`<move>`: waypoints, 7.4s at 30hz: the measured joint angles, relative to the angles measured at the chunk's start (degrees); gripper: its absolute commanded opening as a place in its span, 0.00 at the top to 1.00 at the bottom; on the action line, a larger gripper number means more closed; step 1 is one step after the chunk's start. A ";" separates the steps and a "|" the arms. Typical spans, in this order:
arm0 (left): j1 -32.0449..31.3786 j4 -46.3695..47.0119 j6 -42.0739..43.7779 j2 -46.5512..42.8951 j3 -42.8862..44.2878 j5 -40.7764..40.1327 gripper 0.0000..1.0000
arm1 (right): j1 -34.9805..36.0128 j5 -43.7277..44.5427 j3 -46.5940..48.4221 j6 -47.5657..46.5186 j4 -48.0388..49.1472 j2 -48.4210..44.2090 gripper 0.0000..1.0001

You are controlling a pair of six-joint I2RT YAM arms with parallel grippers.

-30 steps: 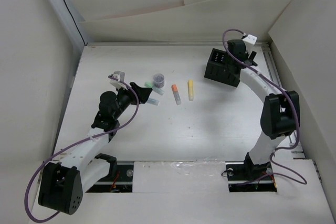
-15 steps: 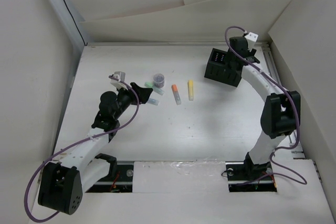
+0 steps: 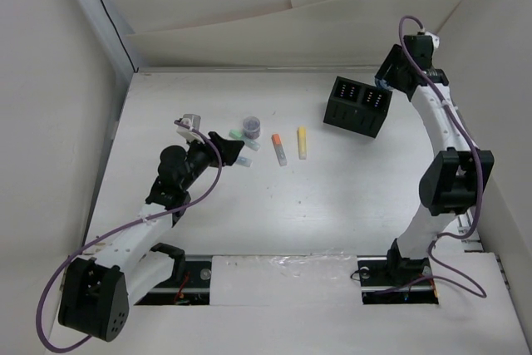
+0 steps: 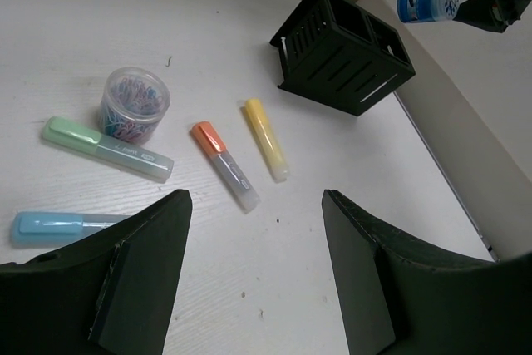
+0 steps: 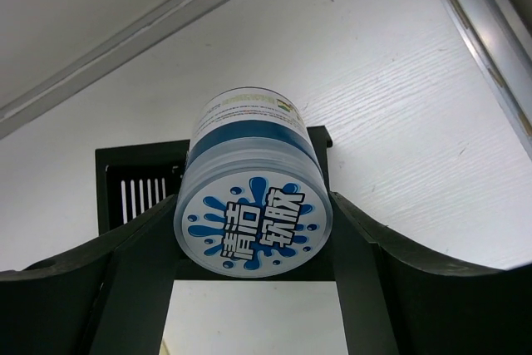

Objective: Sort the stationery into containers
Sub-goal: Place the stationery into the container, then grab a piece of stationery with the right arm, then place the stationery into the container, then grab a piece of stationery with the left arm

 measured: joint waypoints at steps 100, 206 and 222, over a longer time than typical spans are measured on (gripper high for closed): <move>-1.79 -8.59 -2.01 -13.07 -2.67 -20.87 0.41 | 44.65 6.25 16.17 -8.81 14.49 34.84 0.25; -29.53 -41.55 4.11 77.05 78.20 -38.88 0.61 | 26.34 4.57 -43.98 6.49 19.89 -50.12 0.37; -29.00 -42.05 2.78 76.98 78.34 -42.77 0.58 | 24.74 -0.17 -46.82 8.04 20.22 -51.71 0.36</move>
